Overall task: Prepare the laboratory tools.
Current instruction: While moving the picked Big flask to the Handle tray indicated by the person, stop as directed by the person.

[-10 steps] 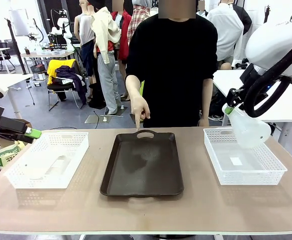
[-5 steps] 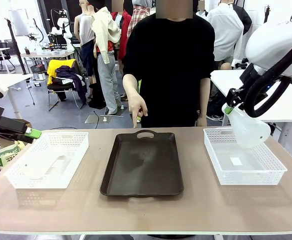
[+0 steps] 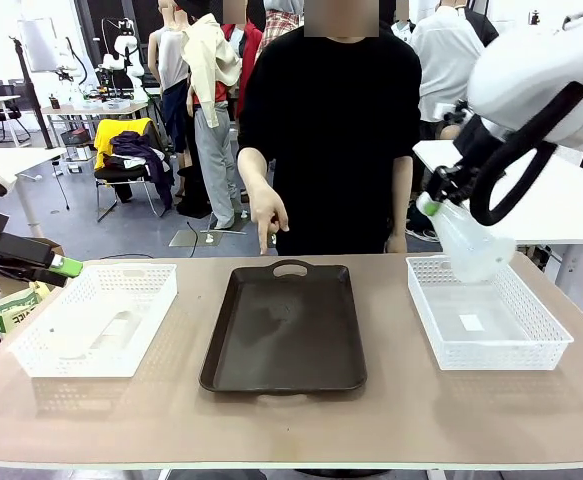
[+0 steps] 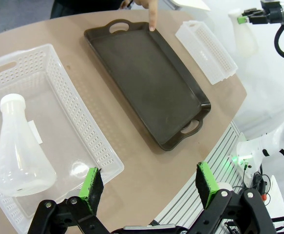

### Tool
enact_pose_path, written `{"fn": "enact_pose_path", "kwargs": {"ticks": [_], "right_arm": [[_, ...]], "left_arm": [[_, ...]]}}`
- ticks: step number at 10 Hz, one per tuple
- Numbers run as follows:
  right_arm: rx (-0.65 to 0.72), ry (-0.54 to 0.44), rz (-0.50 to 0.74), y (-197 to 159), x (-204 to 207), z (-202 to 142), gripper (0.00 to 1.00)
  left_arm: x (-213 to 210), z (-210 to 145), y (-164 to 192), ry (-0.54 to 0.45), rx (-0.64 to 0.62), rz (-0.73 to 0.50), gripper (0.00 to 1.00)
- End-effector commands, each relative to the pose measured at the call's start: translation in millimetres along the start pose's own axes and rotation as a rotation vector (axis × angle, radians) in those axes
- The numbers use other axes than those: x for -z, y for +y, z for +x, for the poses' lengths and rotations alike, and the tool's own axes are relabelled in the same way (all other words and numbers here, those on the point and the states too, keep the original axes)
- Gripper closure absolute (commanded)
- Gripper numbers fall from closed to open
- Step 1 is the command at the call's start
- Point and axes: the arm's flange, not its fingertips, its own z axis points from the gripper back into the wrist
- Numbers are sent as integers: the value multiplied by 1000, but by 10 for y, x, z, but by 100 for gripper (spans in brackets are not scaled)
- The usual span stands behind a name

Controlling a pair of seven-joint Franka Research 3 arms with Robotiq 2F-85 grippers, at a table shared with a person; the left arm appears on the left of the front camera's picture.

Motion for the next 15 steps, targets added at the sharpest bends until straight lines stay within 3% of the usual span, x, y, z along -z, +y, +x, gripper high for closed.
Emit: {"fn": "enact_pose_path", "kwargs": {"ticks": [1,3,5,7,11,13,14,15], "right_arm": [[-185,-138,146,233,5,166,100],[-422,-289,325,625,89,372,100],[-566,-369,488,899,267,461,100],[-823,-462,658,1144,629,516,100],[-887,-412,776,1316,1173,510,100],[-832,-346,749,1302,1352,529,100],[-870,-410,776,1307,1299,387,100],[-870,-410,776,1307,1299,387,100]], "left_arm": [[10,-13,28,-20,19,-20,0],[10,-13,28,-20,19,-20,0],[10,-13,28,-20,19,-20,0],[10,-13,28,-20,19,-20,0],[10,-13,28,-20,19,-20,0],[10,-13,28,-20,19,-20,0],[10,-13,28,-20,19,-20,0],[10,-13,28,-20,19,-20,0]]}}
